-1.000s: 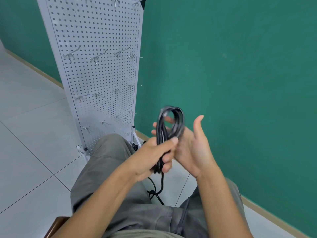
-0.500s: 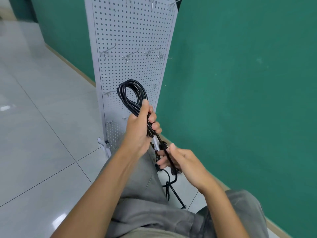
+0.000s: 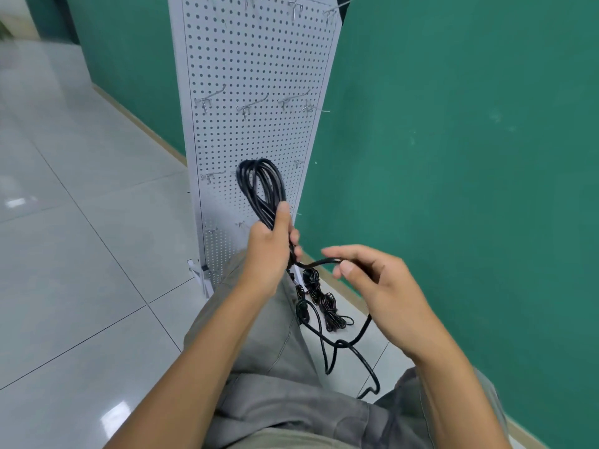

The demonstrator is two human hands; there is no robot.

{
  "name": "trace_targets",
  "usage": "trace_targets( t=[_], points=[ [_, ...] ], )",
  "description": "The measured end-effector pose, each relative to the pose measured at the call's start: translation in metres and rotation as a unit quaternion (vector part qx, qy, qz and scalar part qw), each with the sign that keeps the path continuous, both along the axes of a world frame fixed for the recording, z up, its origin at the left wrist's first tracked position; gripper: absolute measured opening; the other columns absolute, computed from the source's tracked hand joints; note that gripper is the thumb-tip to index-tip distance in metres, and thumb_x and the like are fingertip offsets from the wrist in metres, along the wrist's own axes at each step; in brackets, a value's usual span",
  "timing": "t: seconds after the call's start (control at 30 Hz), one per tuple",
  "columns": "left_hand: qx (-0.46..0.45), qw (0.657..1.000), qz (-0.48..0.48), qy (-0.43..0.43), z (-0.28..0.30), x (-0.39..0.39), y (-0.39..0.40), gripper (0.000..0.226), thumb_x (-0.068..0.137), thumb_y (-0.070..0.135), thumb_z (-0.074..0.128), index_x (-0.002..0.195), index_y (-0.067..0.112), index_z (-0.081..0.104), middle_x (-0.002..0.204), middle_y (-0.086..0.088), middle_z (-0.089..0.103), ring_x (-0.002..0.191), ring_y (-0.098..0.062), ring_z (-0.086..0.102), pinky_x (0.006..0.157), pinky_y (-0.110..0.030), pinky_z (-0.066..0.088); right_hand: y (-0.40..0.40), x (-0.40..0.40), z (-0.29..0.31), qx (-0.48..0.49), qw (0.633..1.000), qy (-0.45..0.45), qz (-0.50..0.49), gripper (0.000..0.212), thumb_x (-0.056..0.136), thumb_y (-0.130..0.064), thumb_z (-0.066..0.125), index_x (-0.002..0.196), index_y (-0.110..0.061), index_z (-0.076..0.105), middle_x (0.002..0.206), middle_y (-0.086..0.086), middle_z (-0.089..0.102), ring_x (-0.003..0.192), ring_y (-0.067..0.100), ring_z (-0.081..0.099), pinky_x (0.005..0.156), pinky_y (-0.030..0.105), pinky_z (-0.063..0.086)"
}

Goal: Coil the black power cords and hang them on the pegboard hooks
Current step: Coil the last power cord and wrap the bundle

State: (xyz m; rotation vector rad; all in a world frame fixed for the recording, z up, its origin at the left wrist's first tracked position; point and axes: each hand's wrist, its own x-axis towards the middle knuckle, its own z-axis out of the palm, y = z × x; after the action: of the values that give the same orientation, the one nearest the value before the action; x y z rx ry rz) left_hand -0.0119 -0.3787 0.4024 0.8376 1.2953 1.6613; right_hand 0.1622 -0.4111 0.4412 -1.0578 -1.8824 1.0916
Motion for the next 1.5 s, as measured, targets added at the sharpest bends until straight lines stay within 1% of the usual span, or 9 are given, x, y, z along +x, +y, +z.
trace_targets(
  t=[0.13,0.23,0.4,0.53,0.67,0.87,1.07,1.2,1.5],
  points=[
    [0.003,0.996,-0.067,0.051,0.0,0.028,-0.008,0.051,0.109,0.044,0.036,0.078,0.008,0.054,0.054,0.004,0.05,0.044,-0.008,0.046,0.046,-0.016,0.041,-0.003,0.003,0.013,0.004,1.0,0.021,0.01,0.035,0.103,0.002,0.05,0.109,-0.025,0.073,0.085,-0.009,0.074,0.076,0.006,0.061,0.079,0.014,0.047],
    [0.029,0.984,-0.142,0.106,-0.003,0.04,-0.016,0.061,0.102,0.055,0.026,0.077,0.008,0.055,0.05,0.005,0.053,0.045,-0.007,0.049,0.049,-0.015,0.04,0.001,0.007,0.009,-0.026,0.997,0.072,-0.02,0.024,0.1,0.006,0.054,0.106,-0.014,0.065,0.085,0.007,0.075,0.071,0.014,0.062,0.073,0.022,0.052],
    [0.011,0.957,-0.289,0.02,-0.006,0.059,-0.031,0.075,0.086,0.075,0.02,0.079,0.01,0.056,0.061,0.0,0.056,0.051,-0.014,0.053,0.054,-0.023,0.046,0.003,0.011,0.001,-0.034,0.981,0.137,-0.131,0.036,0.086,0.004,0.075,0.098,-0.012,0.045,0.093,0.0,0.066,0.054,0.037,0.063,0.047,0.049,0.056],
    [-0.015,0.937,-0.346,-0.049,-0.004,0.059,-0.03,0.078,0.079,0.084,0.022,0.065,0.017,0.058,0.058,-0.002,0.052,0.048,-0.016,0.049,0.052,-0.024,0.044,0.003,0.017,0.002,-0.016,0.983,0.089,-0.159,0.044,0.083,-0.006,0.081,0.101,-0.019,0.043,0.083,-0.016,0.069,0.048,0.045,0.063,0.051,0.06,0.055],
    [0.013,0.915,-0.389,-0.108,-0.004,0.054,-0.029,0.065,0.084,0.073,0.052,0.09,0.009,0.063,0.063,-0.002,0.048,0.048,-0.013,0.047,0.05,-0.025,0.043,0.008,0.02,-0.003,-0.001,0.982,0.055,-0.179,0.043,0.077,-0.023,0.088,0.094,-0.034,0.05,0.102,-0.012,0.06,0.06,0.034,0.056,0.068,0.049,0.055],
    [0.036,0.888,-0.417,-0.19,0.004,0.047,-0.028,0.024,0.097,0.033,0.057,0.088,0.011,0.059,0.064,-0.001,0.044,0.05,-0.014,0.044,0.051,-0.026,0.041,0.009,0.03,-0.002,-0.072,0.976,0.165,-0.119,0.018,0.094,-0.025,0.069,0.101,-0.011,0.061,0.089,0.001,0.061,0.067,0.015,0.053,0.067,0.025,0.047],
    [0.06,0.891,-0.386,-0.231,0.009,0.029,-0.02,0.019,0.098,0.03,0.055,0.085,0.015,0.054,0.064,0.004,0.039,0.049,-0.01,0.042,0.05,-0.023,0.042,0.011,0.04,-0.018,-0.097,0.986,0.1,-0.097,0.019,0.096,-0.018,0.068,0.08,-0.008,0.066,0.07,0.008,0.063,0.063,0.02,0.057,0.072,0.032,0.051],
    [0.037,0.927,-0.35,-0.131,0.008,0.018,-0.016,0.032,0.101,0.029,0.059,0.074,0.015,0.048,0.063,0.001,0.038,0.054,-0.013,0.042,0.056,-0.025,0.047,0.01,0.039,-0.024,-0.099,0.974,0.166,-0.117,0.019,0.091,-0.018,0.071,0.079,-0.005,0.065,0.068,0.012,0.061,0.062,0.022,0.057,0.07,0.031,0.052],
    [-0.041,0.918,-0.393,-0.032,-0.009,0.036,-0.017,0.026,0.102,0.033,0.061,0.087,0.012,0.056,0.075,-0.004,0.056,0.062,-0.019,0.057,0.059,-0.029,0.049,0.006,0.026,-0.005,-0.079,0.944,0.297,-0.122,0.023,0.09,-0.037,0.061,0.08,-0.016,0.06,0.136,-0.007,0.064,0.129,0.013,0.059,0.11,0.044,0.048]
  ],
)
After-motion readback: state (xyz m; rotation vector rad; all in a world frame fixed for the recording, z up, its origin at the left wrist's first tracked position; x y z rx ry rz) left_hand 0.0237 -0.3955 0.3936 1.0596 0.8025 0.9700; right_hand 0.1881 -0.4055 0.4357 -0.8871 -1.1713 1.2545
